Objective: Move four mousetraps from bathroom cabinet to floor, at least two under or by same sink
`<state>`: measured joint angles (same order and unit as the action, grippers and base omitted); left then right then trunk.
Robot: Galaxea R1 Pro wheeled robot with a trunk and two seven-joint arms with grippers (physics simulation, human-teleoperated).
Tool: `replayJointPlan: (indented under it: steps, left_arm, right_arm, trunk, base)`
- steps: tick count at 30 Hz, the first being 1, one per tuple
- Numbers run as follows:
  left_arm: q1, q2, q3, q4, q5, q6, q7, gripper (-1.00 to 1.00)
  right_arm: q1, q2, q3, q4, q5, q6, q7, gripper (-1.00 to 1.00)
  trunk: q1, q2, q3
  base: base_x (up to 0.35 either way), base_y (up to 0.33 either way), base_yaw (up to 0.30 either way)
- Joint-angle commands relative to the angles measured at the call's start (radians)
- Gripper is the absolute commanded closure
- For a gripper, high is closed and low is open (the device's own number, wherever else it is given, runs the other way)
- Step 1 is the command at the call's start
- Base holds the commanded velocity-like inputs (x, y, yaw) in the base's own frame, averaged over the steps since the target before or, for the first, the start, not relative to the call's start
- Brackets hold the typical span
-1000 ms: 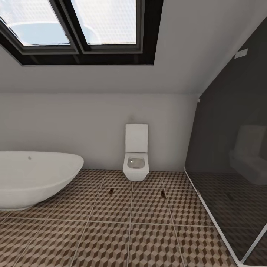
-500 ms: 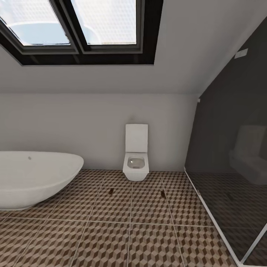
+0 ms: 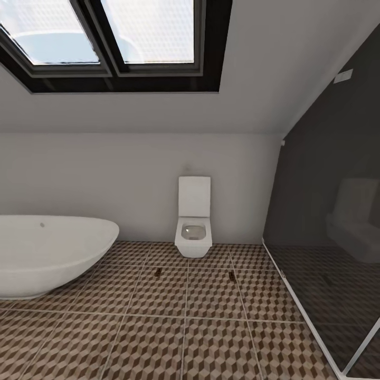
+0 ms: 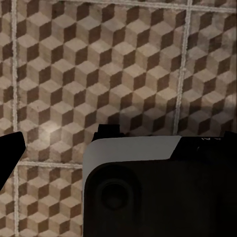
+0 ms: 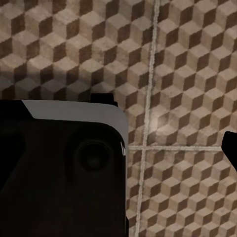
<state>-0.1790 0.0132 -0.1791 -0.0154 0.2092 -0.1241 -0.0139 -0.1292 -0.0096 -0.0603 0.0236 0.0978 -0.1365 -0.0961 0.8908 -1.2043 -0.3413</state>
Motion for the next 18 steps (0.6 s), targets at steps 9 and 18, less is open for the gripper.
replayJointPlan:
  steps: [9,18]
  left_arm:
    - [-0.001,-0.005,-0.008,0.001,0.01,-0.003,-0.002,-1.0]
    - [0.0,-0.005,-0.009,0.001,0.01,-0.003,-0.002,-1.0]
  right_arm:
    - [-0.001,-0.001,-0.007,0.003,0.011,-0.005,-0.004,-1.0]
    - [-0.001,0.0,-0.005,0.003,0.014,-0.005,-0.004,-1.0]
  trunk:
    - [0.0,-0.001,-0.001]
    - [0.0,-0.001,-0.001]
  base:
    - [0.0,0.0,0.0]
    - [0.0,0.0,0.0]
